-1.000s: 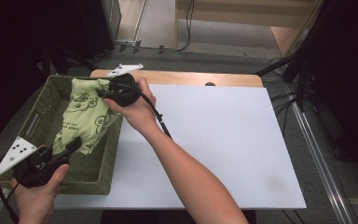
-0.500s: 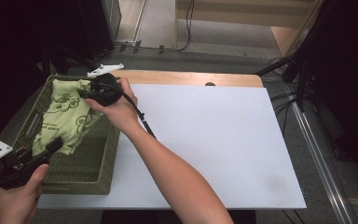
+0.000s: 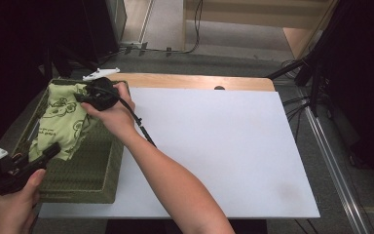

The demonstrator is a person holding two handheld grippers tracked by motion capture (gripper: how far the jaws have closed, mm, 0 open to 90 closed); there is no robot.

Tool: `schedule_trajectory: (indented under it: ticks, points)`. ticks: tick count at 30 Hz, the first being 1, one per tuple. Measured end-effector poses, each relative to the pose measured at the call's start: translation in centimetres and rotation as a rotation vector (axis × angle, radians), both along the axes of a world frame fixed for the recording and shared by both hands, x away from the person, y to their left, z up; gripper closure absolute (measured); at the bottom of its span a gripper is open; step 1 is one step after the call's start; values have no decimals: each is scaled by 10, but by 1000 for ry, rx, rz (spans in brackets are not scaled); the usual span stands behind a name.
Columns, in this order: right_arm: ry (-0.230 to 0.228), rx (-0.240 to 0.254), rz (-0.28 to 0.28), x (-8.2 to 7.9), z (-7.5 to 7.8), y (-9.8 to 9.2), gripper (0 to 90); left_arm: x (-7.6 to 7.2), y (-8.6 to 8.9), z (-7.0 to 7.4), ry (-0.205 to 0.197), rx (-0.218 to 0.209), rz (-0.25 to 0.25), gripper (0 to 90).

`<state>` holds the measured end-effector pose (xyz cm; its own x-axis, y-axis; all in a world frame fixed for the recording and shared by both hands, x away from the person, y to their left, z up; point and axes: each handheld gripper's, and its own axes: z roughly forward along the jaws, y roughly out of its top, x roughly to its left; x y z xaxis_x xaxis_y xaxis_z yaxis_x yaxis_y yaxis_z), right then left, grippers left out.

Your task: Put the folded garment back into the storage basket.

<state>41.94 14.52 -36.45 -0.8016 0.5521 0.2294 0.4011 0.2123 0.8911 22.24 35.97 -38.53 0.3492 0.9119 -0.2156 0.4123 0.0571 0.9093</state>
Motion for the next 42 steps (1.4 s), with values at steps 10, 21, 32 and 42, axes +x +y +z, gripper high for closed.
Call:
schedule_trajectory:
  ticks: [10, 21, 32, 42]
  points:
    - [-3, -49, -152, 30, -23, -10, 162, 3, -1, -1, 76, 14, 1, 83]
    - [12, -32, -78, 22, -15, -52, 0, 0, -17, 4, 22, -4, -59, 33]
    - [-11, -26, -90, 6, -16, -95, 0, 3, -53, 7, 0, -4, -157, 0]
    - [-17, -14, -123, -4, -16, -134, 0, 4, -79, 8, -6, 10, -203, 0]
